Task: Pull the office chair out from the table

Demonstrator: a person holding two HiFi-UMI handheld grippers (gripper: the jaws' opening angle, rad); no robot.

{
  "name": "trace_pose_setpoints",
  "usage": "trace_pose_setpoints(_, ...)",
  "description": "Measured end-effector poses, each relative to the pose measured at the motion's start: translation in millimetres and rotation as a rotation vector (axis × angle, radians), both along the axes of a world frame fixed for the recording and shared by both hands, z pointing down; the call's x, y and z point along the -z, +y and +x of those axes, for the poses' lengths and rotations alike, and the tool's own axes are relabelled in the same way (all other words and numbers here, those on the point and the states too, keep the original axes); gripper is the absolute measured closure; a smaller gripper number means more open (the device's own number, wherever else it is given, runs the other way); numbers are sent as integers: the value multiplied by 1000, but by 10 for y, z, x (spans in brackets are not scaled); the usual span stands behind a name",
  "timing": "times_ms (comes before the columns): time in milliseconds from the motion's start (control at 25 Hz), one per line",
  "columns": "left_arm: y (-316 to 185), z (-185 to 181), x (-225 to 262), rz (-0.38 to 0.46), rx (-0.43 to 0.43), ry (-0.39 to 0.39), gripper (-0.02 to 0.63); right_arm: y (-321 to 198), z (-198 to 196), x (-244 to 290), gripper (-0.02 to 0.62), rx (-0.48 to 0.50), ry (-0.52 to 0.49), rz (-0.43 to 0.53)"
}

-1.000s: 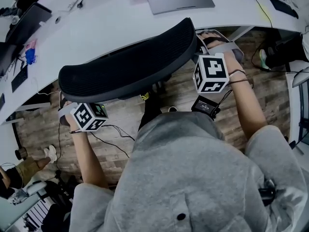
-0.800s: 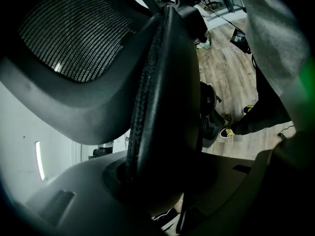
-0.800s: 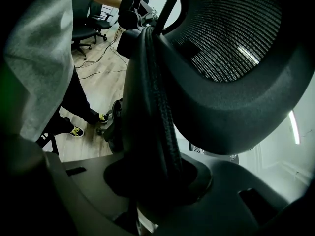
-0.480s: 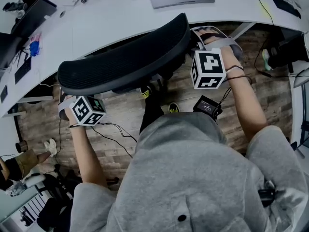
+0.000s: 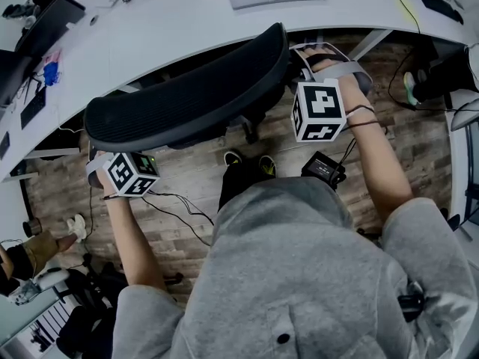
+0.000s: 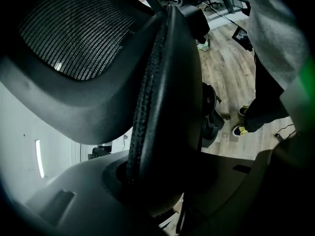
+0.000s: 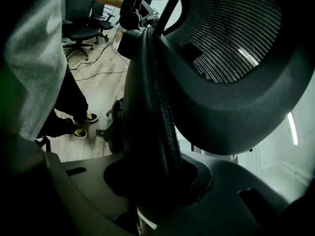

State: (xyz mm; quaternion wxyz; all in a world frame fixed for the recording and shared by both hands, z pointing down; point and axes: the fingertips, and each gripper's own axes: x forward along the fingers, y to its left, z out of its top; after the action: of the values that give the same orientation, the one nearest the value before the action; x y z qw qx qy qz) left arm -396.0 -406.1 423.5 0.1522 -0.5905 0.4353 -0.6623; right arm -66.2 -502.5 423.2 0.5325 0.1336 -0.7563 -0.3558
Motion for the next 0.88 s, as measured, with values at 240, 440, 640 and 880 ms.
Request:
trace_pose_setpoints(240, 37, -47, -25, 0, -5, -14, 434, 46, 3, 0, 466, -4, 11, -1)
trace_pose_setpoints(440, 93, 36, -5, -15, -29, -15, 434, 125, 23, -3, 469, -8, 18, -2)
trace_pose_setpoints(640, 241, 69, 19, -9, -27, -7, 436, 301, 71, -5, 469, -17, 19, -10)
trace_pose_setpoints(880, 528, 143, 21, -8, -35, 7, 436, 621, 151, 4, 469, -31, 19, -10)
